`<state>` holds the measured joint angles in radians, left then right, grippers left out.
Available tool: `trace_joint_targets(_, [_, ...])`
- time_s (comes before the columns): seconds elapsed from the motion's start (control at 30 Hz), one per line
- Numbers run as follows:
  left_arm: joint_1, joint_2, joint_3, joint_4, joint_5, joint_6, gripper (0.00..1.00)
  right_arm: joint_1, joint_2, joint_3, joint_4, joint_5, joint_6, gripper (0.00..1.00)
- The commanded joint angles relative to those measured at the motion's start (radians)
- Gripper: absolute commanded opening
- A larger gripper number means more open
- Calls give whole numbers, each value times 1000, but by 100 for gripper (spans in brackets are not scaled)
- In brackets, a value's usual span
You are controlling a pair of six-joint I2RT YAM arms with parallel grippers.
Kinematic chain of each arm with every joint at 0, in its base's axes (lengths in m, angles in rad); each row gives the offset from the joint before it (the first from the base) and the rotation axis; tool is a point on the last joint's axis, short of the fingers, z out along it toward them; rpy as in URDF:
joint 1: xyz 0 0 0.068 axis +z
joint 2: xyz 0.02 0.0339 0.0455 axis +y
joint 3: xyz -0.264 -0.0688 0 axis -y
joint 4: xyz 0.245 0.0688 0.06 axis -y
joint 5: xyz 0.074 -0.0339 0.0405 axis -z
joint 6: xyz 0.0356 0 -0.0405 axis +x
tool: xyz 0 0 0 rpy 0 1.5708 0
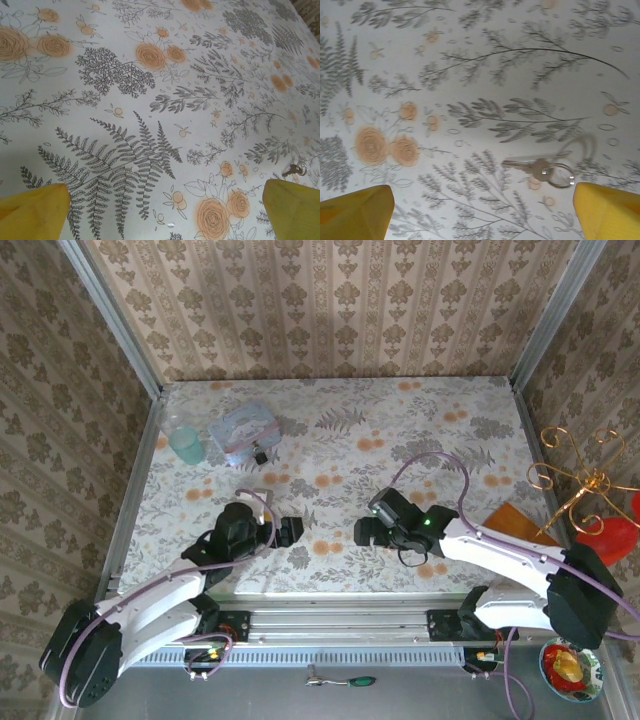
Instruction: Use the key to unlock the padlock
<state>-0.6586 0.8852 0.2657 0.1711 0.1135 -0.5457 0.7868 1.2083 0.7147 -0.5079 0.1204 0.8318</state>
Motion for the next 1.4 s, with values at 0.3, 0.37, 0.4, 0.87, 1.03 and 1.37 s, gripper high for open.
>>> trace_joint_targets(0.3, [94,-100,-17,-65,44,76,100,-112,-43,-157,17,-24,167,78])
trace_joint_targets(0.37, [116,-110,-24,-63,50,72,100,-121,-38,-164,30,-42,158,77])
trace_joint_targets(0.4, [124,-115,-28,-59,54,70,100,-132,-30,-168,35,-59,146,76])
trace_joint_targets(0.87, [132,-112,-46,-8,63,57,100,-190,94,-156,136,-159,94,44])
trace_joint_targets(1.03, [129,-85,-48,15,66,50,100,-186,102,-152,146,-165,92,40])
trace_joint_targets(1.37, [64,-62,-31,24,20,71,100,-144,177,-111,187,-184,97,37])
